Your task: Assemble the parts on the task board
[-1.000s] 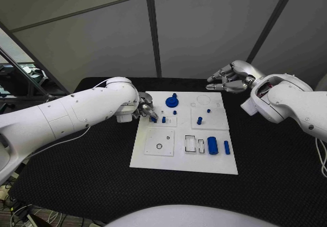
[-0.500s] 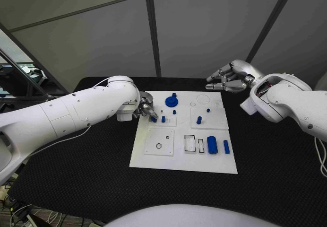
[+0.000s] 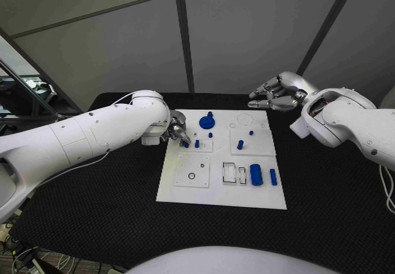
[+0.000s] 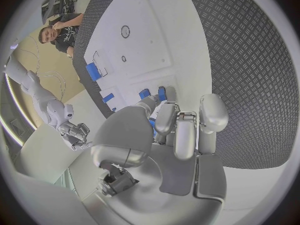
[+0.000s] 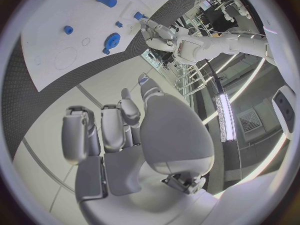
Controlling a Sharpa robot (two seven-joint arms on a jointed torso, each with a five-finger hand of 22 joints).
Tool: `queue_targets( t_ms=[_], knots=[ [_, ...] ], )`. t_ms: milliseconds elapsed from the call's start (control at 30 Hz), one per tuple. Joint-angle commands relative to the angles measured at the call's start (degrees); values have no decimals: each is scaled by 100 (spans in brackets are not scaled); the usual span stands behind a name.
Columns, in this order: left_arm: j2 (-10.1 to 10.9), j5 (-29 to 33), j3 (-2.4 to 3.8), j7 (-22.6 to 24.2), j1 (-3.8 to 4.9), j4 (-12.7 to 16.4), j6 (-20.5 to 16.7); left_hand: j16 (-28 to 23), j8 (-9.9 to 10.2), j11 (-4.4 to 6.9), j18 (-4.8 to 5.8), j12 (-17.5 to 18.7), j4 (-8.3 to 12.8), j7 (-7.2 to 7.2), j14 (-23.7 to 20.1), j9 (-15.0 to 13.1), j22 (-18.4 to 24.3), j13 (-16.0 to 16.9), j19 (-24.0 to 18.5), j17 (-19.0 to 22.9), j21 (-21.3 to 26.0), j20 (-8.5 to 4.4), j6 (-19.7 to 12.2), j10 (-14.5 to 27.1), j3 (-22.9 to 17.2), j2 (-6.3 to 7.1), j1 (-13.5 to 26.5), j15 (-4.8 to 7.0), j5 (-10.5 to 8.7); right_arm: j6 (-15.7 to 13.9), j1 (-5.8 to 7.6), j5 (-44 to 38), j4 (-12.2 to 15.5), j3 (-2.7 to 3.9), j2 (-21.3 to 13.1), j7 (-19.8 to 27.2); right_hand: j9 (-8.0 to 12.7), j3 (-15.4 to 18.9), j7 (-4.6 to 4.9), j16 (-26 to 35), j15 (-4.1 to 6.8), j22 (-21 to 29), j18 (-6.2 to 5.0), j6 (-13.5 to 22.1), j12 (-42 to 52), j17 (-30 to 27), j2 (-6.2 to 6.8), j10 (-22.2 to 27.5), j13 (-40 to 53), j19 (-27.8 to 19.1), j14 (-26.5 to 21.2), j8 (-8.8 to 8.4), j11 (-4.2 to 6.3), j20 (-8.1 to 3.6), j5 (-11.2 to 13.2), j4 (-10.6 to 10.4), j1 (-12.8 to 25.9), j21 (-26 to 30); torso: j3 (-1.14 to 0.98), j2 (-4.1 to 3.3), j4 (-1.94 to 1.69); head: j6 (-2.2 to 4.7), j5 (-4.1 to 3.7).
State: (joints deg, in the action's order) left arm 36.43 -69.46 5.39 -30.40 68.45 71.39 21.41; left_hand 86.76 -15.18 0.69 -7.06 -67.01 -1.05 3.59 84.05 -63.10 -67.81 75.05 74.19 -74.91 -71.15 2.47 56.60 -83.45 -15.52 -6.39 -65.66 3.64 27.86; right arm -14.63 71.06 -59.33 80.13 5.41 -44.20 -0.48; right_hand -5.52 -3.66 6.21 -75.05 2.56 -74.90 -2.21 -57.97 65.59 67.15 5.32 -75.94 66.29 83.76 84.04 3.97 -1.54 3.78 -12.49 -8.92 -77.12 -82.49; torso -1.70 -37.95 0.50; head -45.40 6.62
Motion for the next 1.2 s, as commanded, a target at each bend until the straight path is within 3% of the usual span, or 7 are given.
queue_targets(
  t_ms=[33,1200],
  knots=[
    [-9,-87,-42,-15,-58,-11,357,32,-8,7,113,1,920,-26,499,-5,5,760,-49,-1215,37,5,5,-23,-891,-19,-11,30,17,35,10,-1,3,4,7,66,-10,23,13,31,19,-381,-50,21,-7,-9,-35,1,-7,-13,107,-25,-1,-14,-39,-25,36,38,2,-1,-4,-1,-2],
    [-94,-111,-47,3,-55,-76,456,26,-13,1,109,6,922,-19,496,-33,21,759,-69,-1209,57,7,-18,-17,-903,-30,-1,25,2,36,10,-1,9,4,10,65,-10,23,13,31,19,-381,-50,21,-7,-9,-35,1,-7,-13,107,-25,-1,-14,-39,-25,36,38,0,-5,0,-26,-25]
  ],
)
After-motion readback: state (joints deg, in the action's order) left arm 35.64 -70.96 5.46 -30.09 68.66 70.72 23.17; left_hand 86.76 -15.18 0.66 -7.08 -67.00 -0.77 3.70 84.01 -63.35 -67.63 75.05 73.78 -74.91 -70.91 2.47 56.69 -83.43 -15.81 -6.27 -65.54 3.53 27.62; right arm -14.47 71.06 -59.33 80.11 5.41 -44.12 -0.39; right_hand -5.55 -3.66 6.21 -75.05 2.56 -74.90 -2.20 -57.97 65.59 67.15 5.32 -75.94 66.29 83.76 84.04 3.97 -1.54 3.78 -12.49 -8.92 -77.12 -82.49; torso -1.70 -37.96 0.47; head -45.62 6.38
